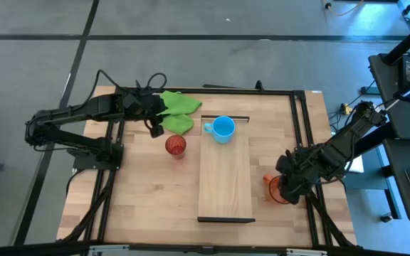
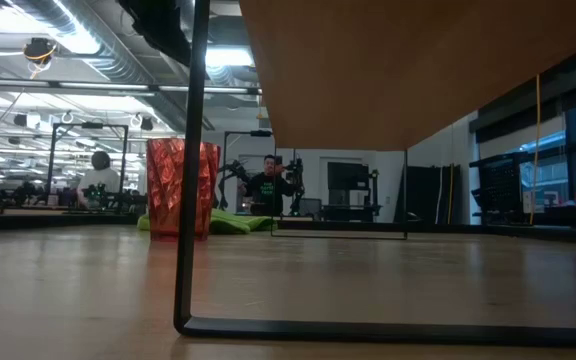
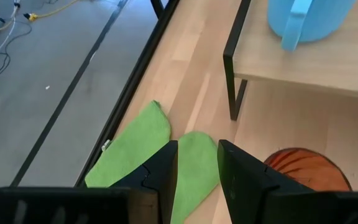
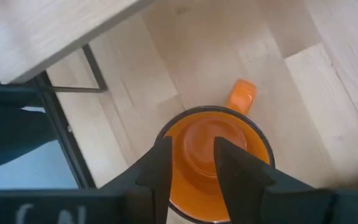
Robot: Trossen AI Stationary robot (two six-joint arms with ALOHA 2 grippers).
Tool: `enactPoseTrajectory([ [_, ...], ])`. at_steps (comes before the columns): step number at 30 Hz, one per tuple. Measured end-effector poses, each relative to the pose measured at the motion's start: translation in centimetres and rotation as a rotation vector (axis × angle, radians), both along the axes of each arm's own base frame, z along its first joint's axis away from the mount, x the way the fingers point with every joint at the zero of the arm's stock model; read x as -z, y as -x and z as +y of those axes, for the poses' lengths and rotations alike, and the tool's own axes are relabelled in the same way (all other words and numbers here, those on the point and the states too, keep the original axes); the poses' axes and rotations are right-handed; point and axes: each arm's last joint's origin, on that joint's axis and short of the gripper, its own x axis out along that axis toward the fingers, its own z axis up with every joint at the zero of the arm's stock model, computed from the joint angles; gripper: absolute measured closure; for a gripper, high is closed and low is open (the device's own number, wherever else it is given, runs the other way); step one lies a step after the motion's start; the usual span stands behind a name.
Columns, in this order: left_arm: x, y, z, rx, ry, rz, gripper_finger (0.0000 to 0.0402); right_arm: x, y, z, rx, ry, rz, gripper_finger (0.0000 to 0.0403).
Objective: Stack small to large cups/mugs on shelf
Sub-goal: Put the orange mug on the shelf
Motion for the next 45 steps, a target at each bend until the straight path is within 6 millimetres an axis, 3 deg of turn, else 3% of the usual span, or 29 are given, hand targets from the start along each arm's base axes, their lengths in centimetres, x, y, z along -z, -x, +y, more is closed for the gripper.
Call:
enactPoseTrajectory([
  [11, 0.1, 0.1, 0.0, 0.0, 0.002, 0.008, 0.0294, -1.1, -1.6, 1.4, 0.052, -0.188, -0.176, 0.0282],
  [16, 0.1, 0.1, 0.0, 0.001, 0.002, 0.009, 0.0294, -0.9, -2.0, 1.7, 0.055, -0.182, -0.179, 0.0282],
  [19, 0.1, 0.0, 0.0, 0.001, 0.002, 0.008, 0.0294, -0.4, -1.9, 1.7, 0.067, -0.165, -0.124, 0.0282],
  [23, 0.1, 0.1, 0.0, 0.0, 0.002, 0.009, 0.0294, 1.1, -0.7, 0.3, 0.301, -0.082, 0.137, 0.0287],
  [28, 0.1, 0.1, 0.0, 0.0, 0.002, 0.009, 0.0294, 1.4, 0.8, -0.7, 0.382, 0.014, 0.283, 0.0293],
  [33, 0.1, 0.1, 0.0, 0.0, 0.002, 0.009, 0.0294, 1.8, 1.1, -0.8, 0.397, -0.007, 0.36, 0.029],
  [40, 0.1, 0.1, 0.0, 0.0, 0.002, 0.009, 0.0294, 4.5, 1.0, -0.3, 0.428, -0.088, 0.43, 0.0234],
  [45, 0.1, 0.1, 0.0, 0.0, 0.002, 0.009, 0.0294, 5.9, 1.2, -0.7, 0.446, -0.032, 0.41, 0.0192],
])
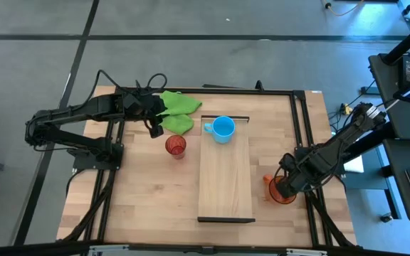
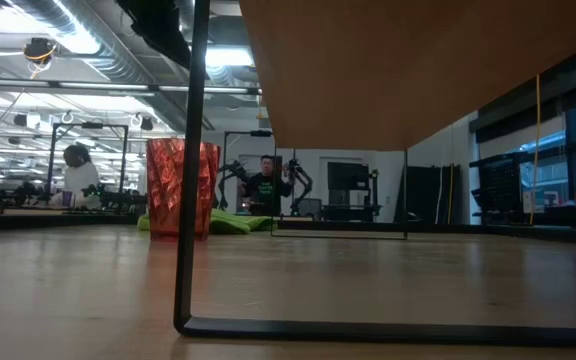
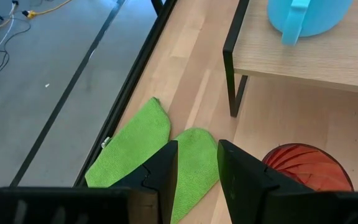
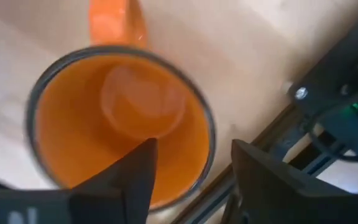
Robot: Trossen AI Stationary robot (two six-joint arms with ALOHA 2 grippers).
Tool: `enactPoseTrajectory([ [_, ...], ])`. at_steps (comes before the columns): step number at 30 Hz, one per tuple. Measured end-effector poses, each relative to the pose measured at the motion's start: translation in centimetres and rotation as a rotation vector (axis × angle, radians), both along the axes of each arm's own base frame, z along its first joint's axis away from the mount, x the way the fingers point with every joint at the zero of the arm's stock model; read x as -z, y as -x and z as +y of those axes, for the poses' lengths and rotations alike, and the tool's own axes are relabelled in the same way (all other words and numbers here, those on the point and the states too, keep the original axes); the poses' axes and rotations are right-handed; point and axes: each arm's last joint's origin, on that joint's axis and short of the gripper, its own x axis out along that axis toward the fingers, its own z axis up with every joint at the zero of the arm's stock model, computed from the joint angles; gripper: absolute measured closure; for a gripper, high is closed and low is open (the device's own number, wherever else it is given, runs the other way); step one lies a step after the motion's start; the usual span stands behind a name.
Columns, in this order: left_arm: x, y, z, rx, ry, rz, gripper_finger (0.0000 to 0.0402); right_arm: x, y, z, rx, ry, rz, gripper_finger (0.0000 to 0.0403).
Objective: Stack small to large cups/mugs on shelf
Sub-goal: Put the orange mug on the shelf
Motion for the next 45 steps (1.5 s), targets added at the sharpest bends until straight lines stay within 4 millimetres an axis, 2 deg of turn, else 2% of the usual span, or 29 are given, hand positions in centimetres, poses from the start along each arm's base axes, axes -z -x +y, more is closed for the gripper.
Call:
enactPoseTrajectory([
  [9, 0.0, 0.0, 0.0, -0.001, 0.0, 0.0, 0.0294, 3.1, 0.4, -0.3, 0.044, 0.011, 0.013, 0.0181],
  [13, 0.0, 0.0, 0.0, -0.001, 0.0, 0.0, 0.0294, 4.3, 0.1, -0.2, 0.058, -0.02, -0.027, 0.0195],
  [18, 0.0, 0.0, 0.0, -0.002, 0.001, -0.001, 0.0294, 4.5, -0.1, -0.5, 0.096, -0.023, -0.03, 0.0251],
  [25, 0.0, 0.0, 0.0, -0.007, 0.006, -0.004, 0.0294, 3.4, -0.4, -0.7, 0.096, -0.009, -0.028, 0.0379],
  [30, 0.0, 0.0, 0.0, -0.007, 0.006, -0.005, 0.0294, 2.7, -0.4, -0.9, 0.098, 0.003, -0.003, 0.0378],
  [33, 0.0, 0.0, 0.0, -0.007, 0.006, -0.005, 0.0294, 1.3, -0.2, -1.1, 0.078, 0.019, 0.016, 0.0379],
  [35, 0.0, 0.0, 0.0, -0.007, 0.006, -0.005, 0.0294, -0.4, -0.5, -1.1, 0.02, -0.005, -0.015, 0.0379],
  [39, 0.0, 0.0, 0.0, -0.007, 0.006, -0.005, 0.0294, -4.7, -0.9, -1.5, -0.1, -0.068, -0.062, 0.0379],
  [42, 0.0, 0.0, 0.0, -0.008, 0.006, -0.005, 0.0294, -8.7, -1.8, -2.1, -0.155, -0.111, -0.194, 0.0379],
  [45, 0.0, 0.0, 0.0, -0.008, 0.007, -0.005, 0.0294, -12.0, -2.5, -3.4, -0.199, -0.048, -0.296, 0.0379],
])
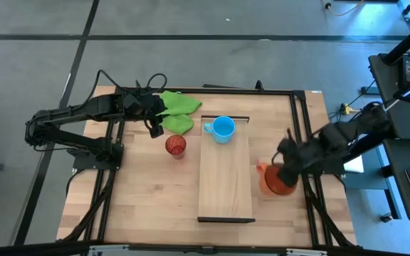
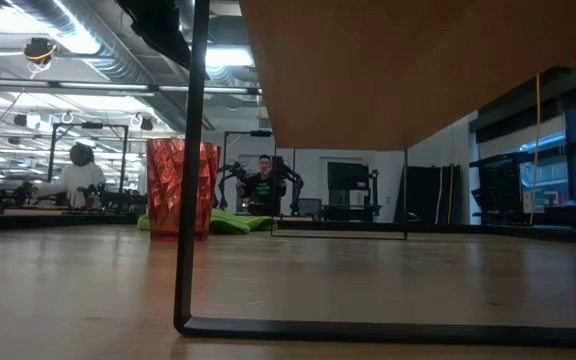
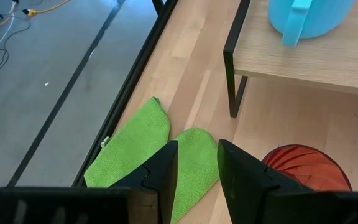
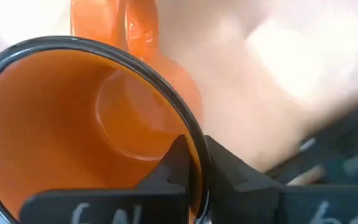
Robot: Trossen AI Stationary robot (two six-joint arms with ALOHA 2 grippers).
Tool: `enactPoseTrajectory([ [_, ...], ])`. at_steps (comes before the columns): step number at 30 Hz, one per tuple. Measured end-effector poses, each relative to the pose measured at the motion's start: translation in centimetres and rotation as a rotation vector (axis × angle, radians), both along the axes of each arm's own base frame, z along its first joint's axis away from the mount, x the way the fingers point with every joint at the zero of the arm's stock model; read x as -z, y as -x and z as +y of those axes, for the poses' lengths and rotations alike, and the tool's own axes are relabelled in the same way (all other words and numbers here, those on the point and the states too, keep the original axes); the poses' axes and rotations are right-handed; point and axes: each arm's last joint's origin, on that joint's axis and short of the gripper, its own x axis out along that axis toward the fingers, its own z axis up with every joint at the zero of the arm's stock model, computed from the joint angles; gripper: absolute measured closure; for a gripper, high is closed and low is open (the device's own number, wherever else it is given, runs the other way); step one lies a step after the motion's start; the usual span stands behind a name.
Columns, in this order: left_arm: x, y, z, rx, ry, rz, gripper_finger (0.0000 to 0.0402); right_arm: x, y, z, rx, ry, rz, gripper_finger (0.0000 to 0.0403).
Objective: Stack small to large cups/mugs on shelf
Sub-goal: Put the orange mug on the shelf
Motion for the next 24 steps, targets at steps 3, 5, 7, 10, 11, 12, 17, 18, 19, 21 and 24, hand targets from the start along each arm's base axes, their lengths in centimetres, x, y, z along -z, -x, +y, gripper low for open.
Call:
enactPoseTrajectory([
  [3, 0.0, 0.0, 0.0, 0.0, 0.0, 0.0, 0.0294, -2.5, -1.2, -1.5, -0.05, 0.086, -0.075, 0.0379],
  [5, 0.0, 0.0, 0.0, 0.0, 0.0, 0.0, 0.0294, -3.5, -2.5, -2.3, -0.121, 0.121, -0.11, 0.0379],
  [7, 0.0, 0.0, 0.0, 0.001, -0.001, 0.0, 0.0294, -3.9, -4.0, -3.1, -0.214, 0.153, -0.095, 0.0379],
  [10, 0.0, 0.0, 0.0, 0.001, -0.001, 0.0, 0.0294, -4.0, -6.9, -4.3, -0.331, 0.174, -0.101, 0.0368],
  [11, 0.0, 0.0, 0.0, 0.001, -0.001, 0.0, 0.0294, -3.9, -7.8, -4.6, -0.371, 0.17, -0.102, 0.0366],
  [12, 0.0, 0.0, 0.0, 0.001, -0.001, 0.0, 0.0294, -3.7, -8.7, -4.9, -0.417, 0.169, -0.096, 0.0366],
  [17, 0.0, 0.0, 0.0, -0.003, -0.005, 0.001, 0.0294, -2.6, -12.6, -6.4, -0.625, 0.16, -0.089, 0.0379],
  [18, 0.0, 0.0, 0.0, -0.004, -0.005, 0.001, 0.0294, -2.5, -13.2, -6.6, -0.653, 0.15, -0.097, 0.0379],
  [19, 0.0, 0.0, 0.0, -0.004, -0.006, 0.002, 0.0294, -2.3, -13.7, -6.9, -0.677, 0.147, -0.102, 0.0379],
  [21, 0.0, 0.0, 0.0, -0.008, -0.01, 0.003, 0.0294, -2.1, -14.8, -7.5, -0.719, 0.164, -0.11, 0.0379],
  [24, 0.0, 0.0, 0.1, -0.026, -0.025, 0.006, 0.0294, -1.8, -16.6, -8.5, -0.737, 0.185, -0.157, 0.0379],
])
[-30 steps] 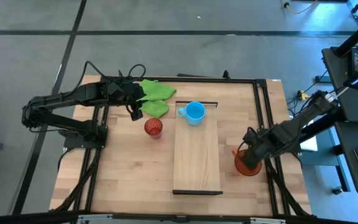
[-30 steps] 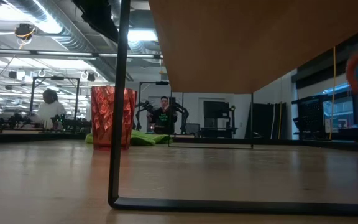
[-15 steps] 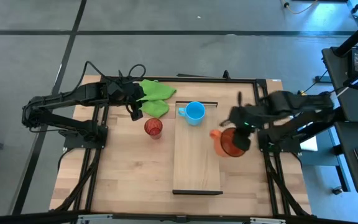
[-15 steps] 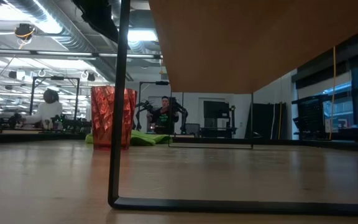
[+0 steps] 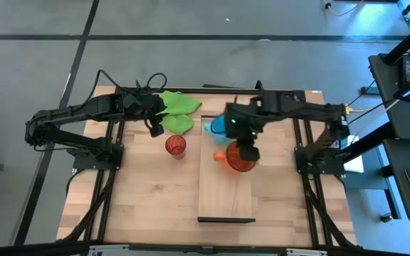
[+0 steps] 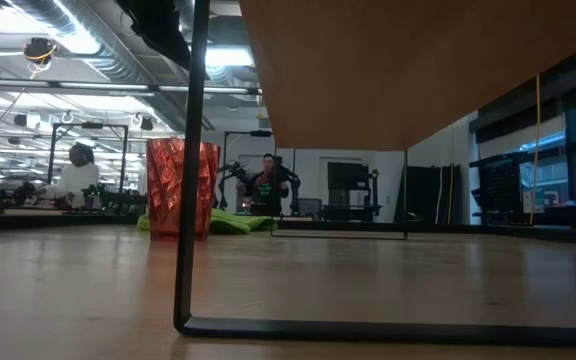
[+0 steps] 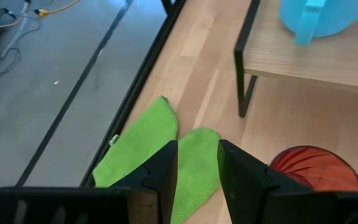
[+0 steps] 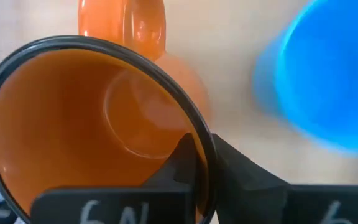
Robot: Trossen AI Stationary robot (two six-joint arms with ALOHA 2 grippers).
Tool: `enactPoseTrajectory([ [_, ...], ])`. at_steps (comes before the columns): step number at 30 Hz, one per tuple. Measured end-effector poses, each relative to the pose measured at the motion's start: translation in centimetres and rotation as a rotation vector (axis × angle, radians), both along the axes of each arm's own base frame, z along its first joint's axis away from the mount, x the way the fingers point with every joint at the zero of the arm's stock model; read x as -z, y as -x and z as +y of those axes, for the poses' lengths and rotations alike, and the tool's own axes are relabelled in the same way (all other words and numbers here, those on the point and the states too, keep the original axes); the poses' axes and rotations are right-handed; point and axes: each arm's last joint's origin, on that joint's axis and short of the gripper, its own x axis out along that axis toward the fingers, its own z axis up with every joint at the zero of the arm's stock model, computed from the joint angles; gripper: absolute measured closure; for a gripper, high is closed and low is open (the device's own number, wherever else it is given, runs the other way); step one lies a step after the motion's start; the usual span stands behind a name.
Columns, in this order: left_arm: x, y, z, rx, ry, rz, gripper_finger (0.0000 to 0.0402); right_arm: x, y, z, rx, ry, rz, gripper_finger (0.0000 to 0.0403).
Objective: Stack small to large cups/mugs on shelf
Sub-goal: Put the orange mug on the shelf
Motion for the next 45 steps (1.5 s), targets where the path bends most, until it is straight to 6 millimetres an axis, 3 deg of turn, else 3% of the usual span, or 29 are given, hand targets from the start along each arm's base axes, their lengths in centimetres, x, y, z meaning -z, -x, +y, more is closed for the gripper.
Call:
enactPoseTrajectory([
  [7, 0.0, 0.0, 0.0, -0.001, -0.001, 0.0, 0.0294, 1.0, -2.9, -0.9, -0.04, -0.074, -0.018, 0.0377],
  [15, 0.0, 0.0, 0.0, 0.0, -0.001, 0.0, 0.0294, 1.9, -3.9, -0.2, -0.053, -0.115, 0.023, 0.0372],
  [30, 0.0, 0.0, 0.0, 0.006, -0.006, 0.005, 0.0294, 1.9, -4.2, 0.3, 0.026, -0.127, 0.021, 0.0369],
  [38, 0.0, 0.0, 0.0, 0.007, -0.007, 0.006, 0.0294, 2.0, -4.3, 0.8, 0.039, -0.034, 0.016, 0.0365],
  [45, 0.0, 0.0, 0.0, 0.007, -0.006, 0.006, 0.0294, 1.9, -4.1, 1.0, 0.036, -0.032, 0.027, 0.0304],
])
